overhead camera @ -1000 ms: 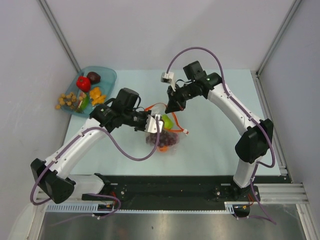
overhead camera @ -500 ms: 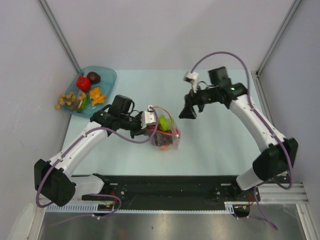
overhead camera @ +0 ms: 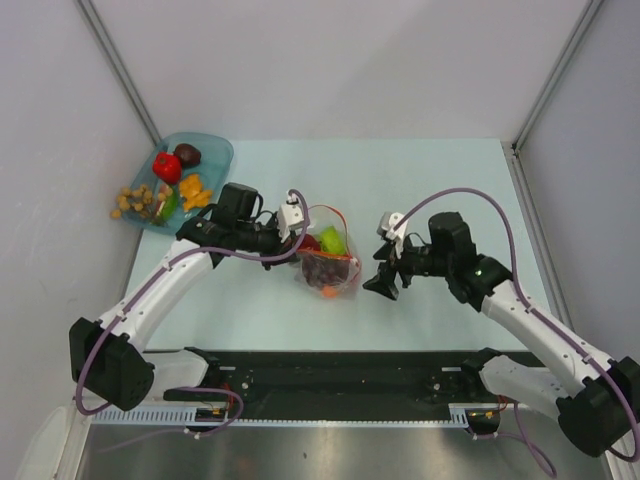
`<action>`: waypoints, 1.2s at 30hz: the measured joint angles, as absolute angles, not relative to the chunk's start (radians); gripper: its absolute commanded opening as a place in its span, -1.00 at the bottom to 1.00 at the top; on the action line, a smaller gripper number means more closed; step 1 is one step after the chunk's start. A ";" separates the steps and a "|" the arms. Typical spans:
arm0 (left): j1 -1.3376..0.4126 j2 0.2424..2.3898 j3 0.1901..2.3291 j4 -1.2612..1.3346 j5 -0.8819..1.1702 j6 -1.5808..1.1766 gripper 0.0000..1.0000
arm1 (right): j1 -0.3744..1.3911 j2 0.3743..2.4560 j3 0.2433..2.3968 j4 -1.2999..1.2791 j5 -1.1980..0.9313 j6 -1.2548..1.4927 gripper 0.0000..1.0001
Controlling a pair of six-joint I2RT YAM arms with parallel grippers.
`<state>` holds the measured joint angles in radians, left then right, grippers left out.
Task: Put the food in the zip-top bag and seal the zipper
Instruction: Zip the zipper food storage bag at the center of the board.
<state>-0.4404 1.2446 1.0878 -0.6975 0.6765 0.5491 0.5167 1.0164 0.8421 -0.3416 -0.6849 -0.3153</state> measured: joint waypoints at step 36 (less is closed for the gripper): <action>-0.636 1.212 1.307 -0.699 0.620 0.633 0.64 | 0.535 0.981 0.716 -0.020 -0.692 -0.439 -1.00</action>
